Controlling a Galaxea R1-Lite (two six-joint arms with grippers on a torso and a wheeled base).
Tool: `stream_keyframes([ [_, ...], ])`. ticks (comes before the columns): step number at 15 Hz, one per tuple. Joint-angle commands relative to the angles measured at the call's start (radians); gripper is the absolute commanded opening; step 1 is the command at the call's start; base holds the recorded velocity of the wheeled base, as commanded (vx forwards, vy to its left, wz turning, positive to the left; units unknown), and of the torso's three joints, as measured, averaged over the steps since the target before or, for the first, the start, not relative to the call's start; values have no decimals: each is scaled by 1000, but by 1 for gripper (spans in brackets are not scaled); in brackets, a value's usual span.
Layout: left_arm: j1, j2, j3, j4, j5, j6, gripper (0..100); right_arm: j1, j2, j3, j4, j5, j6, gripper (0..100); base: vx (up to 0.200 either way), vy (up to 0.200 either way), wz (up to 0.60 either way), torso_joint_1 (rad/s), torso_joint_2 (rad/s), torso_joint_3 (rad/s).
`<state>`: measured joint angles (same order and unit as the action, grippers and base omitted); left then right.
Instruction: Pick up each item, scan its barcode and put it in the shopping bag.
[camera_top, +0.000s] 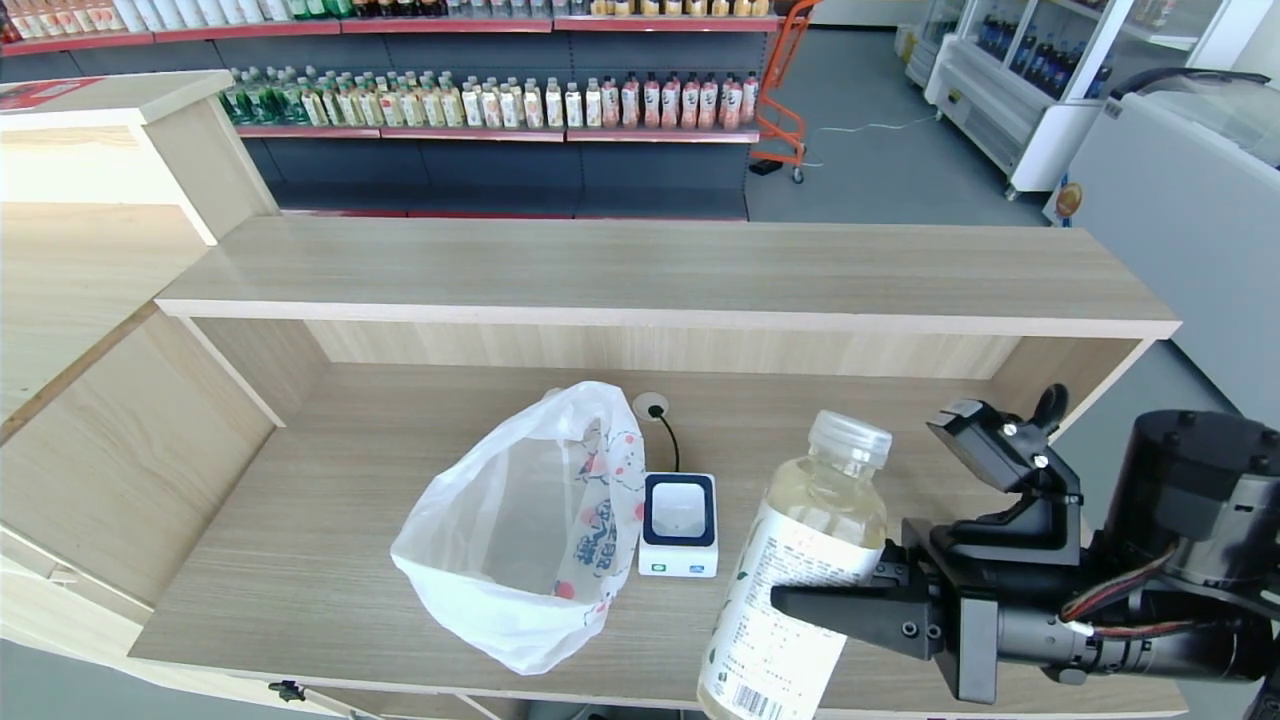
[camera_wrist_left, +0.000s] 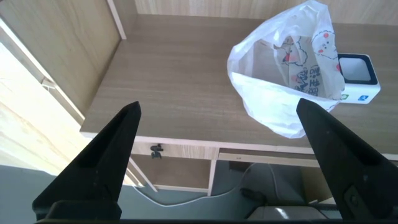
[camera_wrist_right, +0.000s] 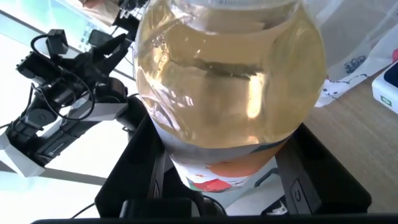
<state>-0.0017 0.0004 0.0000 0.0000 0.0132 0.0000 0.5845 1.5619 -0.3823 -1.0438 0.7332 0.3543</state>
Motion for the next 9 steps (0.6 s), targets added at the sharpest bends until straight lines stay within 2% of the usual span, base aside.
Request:
stream_keyframes([
  [1, 0, 0, 0, 0, 1, 0, 100, -3, -11, 0, 7, 0, -1, 0, 0, 0, 0, 0, 0, 0],
  [5, 0, 0, 0, 0, 1, 0, 100, -5, -11, 0, 11, -1, -14, 0, 0, 0, 0, 0, 0, 0],
  [9, 0, 0, 0, 0, 1, 0, 100, -6, -10, 0, 30, -8, -98, 0, 0, 0, 0, 0, 0, 0],
])
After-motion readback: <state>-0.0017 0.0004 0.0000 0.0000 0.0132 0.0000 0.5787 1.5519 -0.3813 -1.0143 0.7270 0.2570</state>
